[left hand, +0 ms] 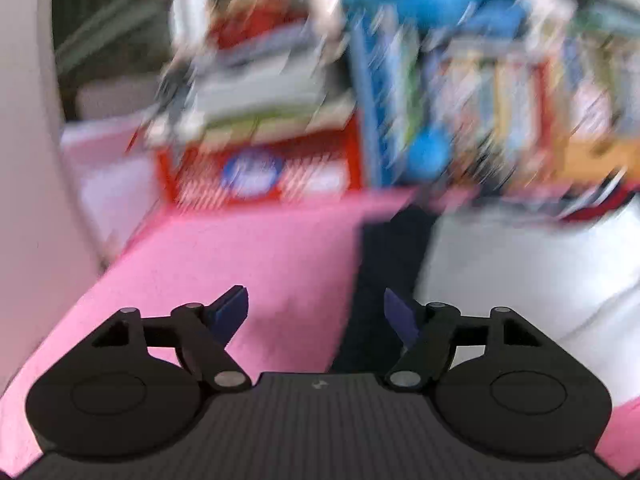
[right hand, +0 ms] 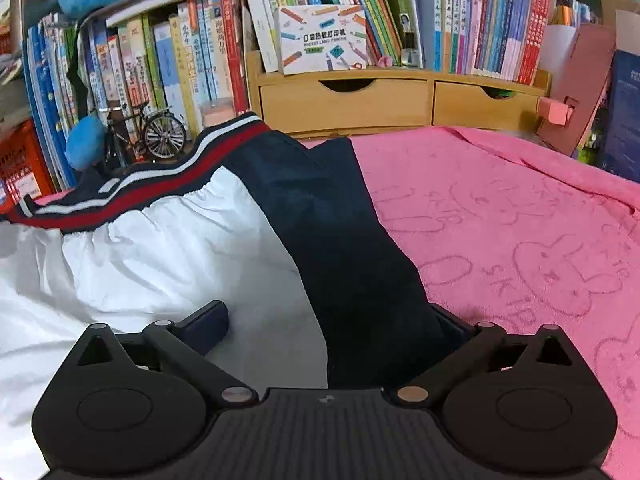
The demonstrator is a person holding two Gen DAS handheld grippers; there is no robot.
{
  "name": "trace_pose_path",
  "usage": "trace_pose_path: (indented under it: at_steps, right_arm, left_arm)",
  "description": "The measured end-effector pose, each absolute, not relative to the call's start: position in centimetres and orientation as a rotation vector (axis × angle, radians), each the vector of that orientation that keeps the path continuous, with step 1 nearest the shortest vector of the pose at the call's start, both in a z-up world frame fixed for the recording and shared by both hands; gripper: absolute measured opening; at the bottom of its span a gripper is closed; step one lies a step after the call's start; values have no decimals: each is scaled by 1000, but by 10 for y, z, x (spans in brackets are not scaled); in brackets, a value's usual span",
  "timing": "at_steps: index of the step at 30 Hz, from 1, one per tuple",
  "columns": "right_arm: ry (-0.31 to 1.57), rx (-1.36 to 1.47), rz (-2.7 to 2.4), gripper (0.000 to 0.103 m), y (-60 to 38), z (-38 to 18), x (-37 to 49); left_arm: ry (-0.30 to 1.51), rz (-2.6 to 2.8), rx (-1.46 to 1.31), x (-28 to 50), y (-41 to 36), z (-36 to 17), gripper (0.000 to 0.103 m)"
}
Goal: Fold clothes
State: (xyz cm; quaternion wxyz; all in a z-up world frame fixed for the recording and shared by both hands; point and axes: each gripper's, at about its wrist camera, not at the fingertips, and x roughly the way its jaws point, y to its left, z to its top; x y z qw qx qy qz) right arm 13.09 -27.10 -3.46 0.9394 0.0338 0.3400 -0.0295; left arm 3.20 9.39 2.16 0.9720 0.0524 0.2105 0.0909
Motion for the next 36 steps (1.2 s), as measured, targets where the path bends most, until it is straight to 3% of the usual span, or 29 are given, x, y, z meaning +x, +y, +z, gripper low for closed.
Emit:
trace_pose_path:
  at_steps: [2,8,11,12,14,17,21,25,26,28,32,34,36]
  right_arm:
    - [696,59,-62,103,-269,-35,131]
    - [697,61,-62,103,-271,-36,135]
    - [686,67,-64,103,-272,-35,134]
    - [671,68,-73,101,-272,-33,131]
    - [579,44,-80,86,-259,-21,116]
    - [504,-17,129,82,-215,3,102]
    - [612,-112,328,63,-150,-3,134]
    - [695,-150,256,57,-140,-17,191]
    - [692,-142,213,58,-148,-16,203]
    - [697,-52,180,80,-181,-14,211]
    - [699,109,200,83,-248,-13,191]
    - [680,170,208,98,-280,-13,169]
    - [658,220,145,98,-310,-12,145]
  left_arm:
    - [406,36,148,36,68,33,88]
    - [619,-75,201,110,26,-18,80]
    - [615,-20,186,126,36,-39,98]
    - [608,-10,183,128,38,-43,99]
    - [603,-6,193,127,36,-43,99]
    - [603,-5,196,127,35,-43,99]
    - [606,-9,168,128,40,-42,99]
    - [611,-17,151,129,44,-43,99]
    - [611,-23,147,129,44,-43,99]
    - [611,-36,143,129,45,-43,99]
    - [611,-42,152,127,43,-43,99]
    - [612,-34,143,127,45,-42,99]
    - [613,-28,137,127,47,-42,99]
